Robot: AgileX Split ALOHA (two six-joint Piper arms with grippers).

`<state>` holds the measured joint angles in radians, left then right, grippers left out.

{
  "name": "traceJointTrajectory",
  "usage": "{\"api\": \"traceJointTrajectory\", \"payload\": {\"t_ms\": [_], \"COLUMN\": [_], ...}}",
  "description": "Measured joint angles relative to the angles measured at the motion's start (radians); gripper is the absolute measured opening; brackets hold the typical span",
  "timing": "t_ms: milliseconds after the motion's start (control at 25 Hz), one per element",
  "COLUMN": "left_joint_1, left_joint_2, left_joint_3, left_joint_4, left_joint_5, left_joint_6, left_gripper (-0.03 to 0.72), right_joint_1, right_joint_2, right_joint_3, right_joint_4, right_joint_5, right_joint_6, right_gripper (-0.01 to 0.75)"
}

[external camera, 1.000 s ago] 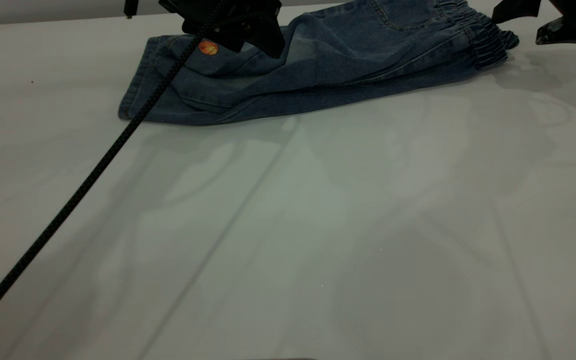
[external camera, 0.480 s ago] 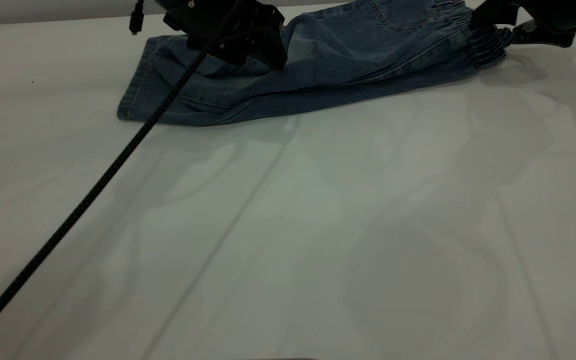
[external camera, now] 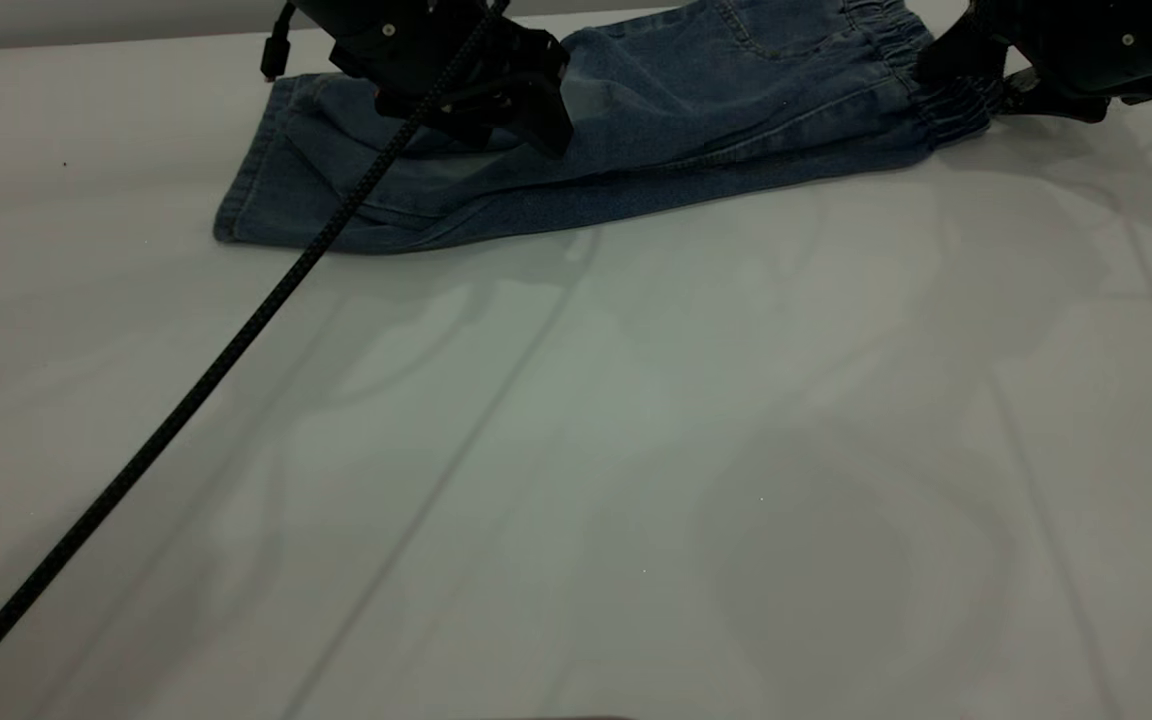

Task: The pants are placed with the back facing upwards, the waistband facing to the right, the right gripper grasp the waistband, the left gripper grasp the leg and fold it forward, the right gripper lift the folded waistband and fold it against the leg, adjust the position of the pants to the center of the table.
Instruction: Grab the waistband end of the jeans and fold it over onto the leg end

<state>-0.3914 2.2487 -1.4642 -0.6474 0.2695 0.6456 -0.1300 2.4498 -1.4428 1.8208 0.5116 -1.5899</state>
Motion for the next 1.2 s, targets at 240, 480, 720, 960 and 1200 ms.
{"api": "traceJointTrajectory", "payload": {"t_ms": [240, 480, 720, 960, 1200], "left_joint_1": [0.000, 0.000, 0.000, 0.000, -0.009], "left_joint_2": [0.001, 0.001, 0.001, 0.030, 0.097], "left_joint_3": [0.000, 0.000, 0.000, 0.000, -0.002], "left_joint_4": [0.000, -0.001, -0.001, -0.001, -0.033], "left_joint_5": [-0.001, -0.012, -0.094, -0.137, -0.146], "left_joint_6": [0.000, 0.000, 0.000, 0.000, 0.000], "left_gripper": [0.503, 0.503, 0.503, 0.503, 0.503], "right_joint_1": [0.000, -0.008, -0.038, -0.041, -0.041], "right_joint_2": [0.004, -0.006, -0.144, -0.272, -0.339], "right_joint_3": [-0.001, -0.001, 0.001, 0.001, 0.002], "right_joint_4": [-0.065, -0.109, -0.222, -0.333, -0.373], "right_joint_5": [0.009, 0.108, 0.218, 0.261, 0.341], "right_joint_6": [0.074, 0.109, 0.185, 0.262, 0.311], "right_gripper": [0.100, 0.042, 0.036, 0.037, 0.037]}}
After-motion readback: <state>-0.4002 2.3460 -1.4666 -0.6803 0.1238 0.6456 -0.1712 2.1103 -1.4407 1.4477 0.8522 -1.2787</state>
